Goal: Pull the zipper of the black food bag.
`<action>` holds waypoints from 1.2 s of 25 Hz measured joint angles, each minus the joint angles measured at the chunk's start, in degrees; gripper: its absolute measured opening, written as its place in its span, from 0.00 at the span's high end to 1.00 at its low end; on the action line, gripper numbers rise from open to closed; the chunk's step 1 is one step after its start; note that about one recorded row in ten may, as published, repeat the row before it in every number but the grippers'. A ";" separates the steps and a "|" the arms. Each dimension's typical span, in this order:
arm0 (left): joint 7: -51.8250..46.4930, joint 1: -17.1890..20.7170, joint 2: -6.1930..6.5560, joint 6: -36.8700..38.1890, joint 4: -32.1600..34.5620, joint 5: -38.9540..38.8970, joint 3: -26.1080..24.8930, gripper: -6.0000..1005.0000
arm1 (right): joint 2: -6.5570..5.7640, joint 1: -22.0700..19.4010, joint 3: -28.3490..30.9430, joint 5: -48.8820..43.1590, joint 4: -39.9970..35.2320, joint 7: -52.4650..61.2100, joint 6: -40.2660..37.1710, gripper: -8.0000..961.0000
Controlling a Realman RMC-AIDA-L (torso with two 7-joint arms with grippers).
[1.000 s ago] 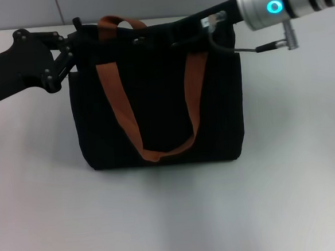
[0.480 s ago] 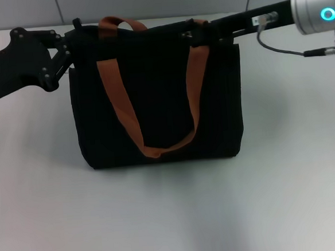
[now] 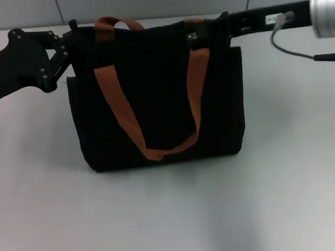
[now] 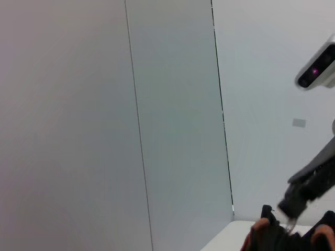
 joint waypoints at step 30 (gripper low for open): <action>-13.20 2.43 0.42 -0.90 1.72 4.28 1.10 0.85 | -2.34 -4.55 20.14 10.05 38.35 -68.42 -32.25 0.20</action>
